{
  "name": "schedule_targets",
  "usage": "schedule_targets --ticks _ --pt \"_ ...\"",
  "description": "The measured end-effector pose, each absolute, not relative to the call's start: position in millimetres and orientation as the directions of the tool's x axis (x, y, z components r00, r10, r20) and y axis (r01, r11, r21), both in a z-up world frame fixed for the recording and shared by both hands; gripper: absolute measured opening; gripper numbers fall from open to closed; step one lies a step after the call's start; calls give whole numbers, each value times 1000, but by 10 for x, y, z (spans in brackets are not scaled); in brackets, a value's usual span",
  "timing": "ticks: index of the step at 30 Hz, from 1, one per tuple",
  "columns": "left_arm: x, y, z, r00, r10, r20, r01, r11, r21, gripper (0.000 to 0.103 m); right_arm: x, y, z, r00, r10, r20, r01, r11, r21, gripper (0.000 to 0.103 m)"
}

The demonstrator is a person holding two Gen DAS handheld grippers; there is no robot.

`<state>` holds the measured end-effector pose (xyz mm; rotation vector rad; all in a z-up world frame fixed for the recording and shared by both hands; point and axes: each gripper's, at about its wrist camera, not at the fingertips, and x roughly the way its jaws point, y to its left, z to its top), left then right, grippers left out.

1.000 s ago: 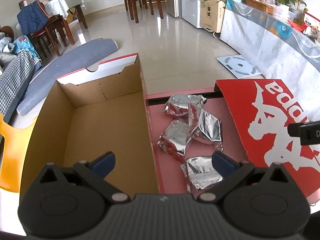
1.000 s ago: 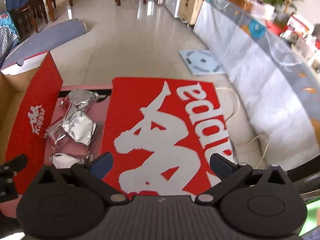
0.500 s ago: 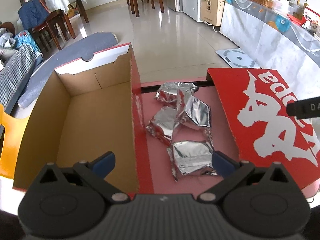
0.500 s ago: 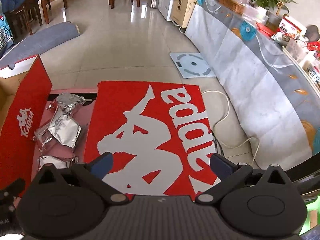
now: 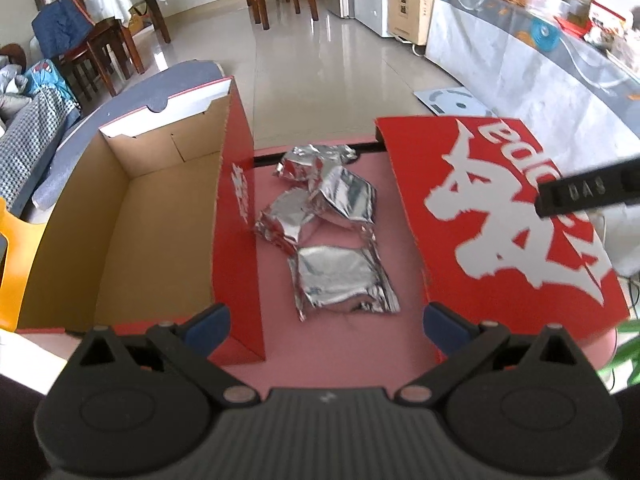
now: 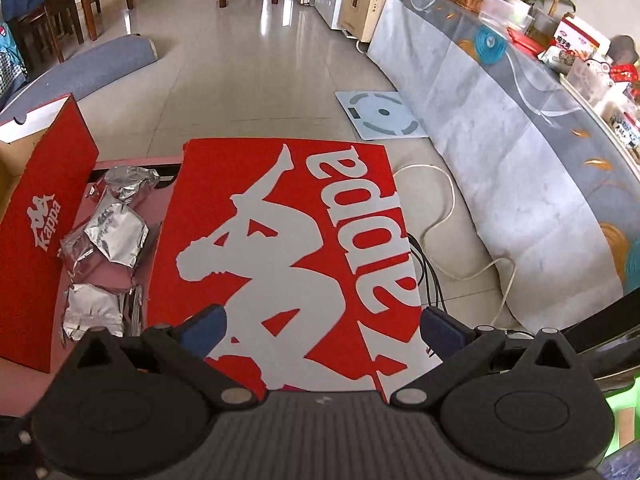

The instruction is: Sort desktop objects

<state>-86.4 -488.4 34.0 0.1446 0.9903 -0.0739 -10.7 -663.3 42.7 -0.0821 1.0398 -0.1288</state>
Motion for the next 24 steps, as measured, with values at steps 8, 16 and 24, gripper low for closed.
schedule_targets --ticks 8,16,24 --pt "-1094 -5022 399 550 -1 -835 146 985 95 103 -213 -6691 434 508 -137 -850 59 990 -125 103" --pt "-1255 -5098 512 567 -13 -824 142 986 83 103 -300 -6775 463 523 -119 -844 51 993 -109 103" --pt "-1382 -5210 580 578 -12 -816 152 984 93 103 -367 -6918 479 521 -119 -845 80 993 -91 103"
